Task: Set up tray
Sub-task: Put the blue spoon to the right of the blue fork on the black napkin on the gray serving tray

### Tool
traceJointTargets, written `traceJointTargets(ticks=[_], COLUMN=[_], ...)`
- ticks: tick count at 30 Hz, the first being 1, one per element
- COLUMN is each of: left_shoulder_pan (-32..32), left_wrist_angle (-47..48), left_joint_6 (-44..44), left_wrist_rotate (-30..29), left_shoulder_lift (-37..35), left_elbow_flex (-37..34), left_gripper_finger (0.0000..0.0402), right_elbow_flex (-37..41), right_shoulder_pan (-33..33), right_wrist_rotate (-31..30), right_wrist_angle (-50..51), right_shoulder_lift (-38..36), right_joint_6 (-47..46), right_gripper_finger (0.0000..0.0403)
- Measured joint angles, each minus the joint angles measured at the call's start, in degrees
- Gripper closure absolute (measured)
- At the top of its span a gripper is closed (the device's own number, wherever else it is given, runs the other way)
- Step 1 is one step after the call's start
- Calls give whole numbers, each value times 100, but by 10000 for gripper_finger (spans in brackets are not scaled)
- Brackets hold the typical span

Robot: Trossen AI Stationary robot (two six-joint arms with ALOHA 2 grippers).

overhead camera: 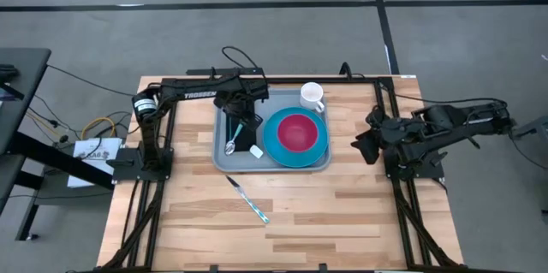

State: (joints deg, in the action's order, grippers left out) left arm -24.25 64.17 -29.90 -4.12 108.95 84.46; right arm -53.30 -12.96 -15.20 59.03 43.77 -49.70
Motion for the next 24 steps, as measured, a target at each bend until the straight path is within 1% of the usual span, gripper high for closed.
traceJointTargets(ticks=[2,11,20,24], left_shoulder_pan=[4,110,270,311], left_wrist_angle=[-248,-341,-694,-783], left_joint_6=[-141,-544,-700,-797], left_wrist_rotate=[92,81,147,43], left_shoulder_lift=[-2,-2,-2,-2], left_elbow_flex=[-138,-783,-802,-802], left_gripper_finger=[210,217,220,220], right_elbow_flex=[52,122,122,120], right_shoulder_pan=[-29,-133,-133,-133], right_wrist_rotate=[-9,-39,-48,-47], right_wrist_angle=[75,250,272,270], right_shoulder_lift=[0,0,2,2], right_joint_6=[-79,-132,-132,-132], right_gripper_finger=[247,250,256,260])
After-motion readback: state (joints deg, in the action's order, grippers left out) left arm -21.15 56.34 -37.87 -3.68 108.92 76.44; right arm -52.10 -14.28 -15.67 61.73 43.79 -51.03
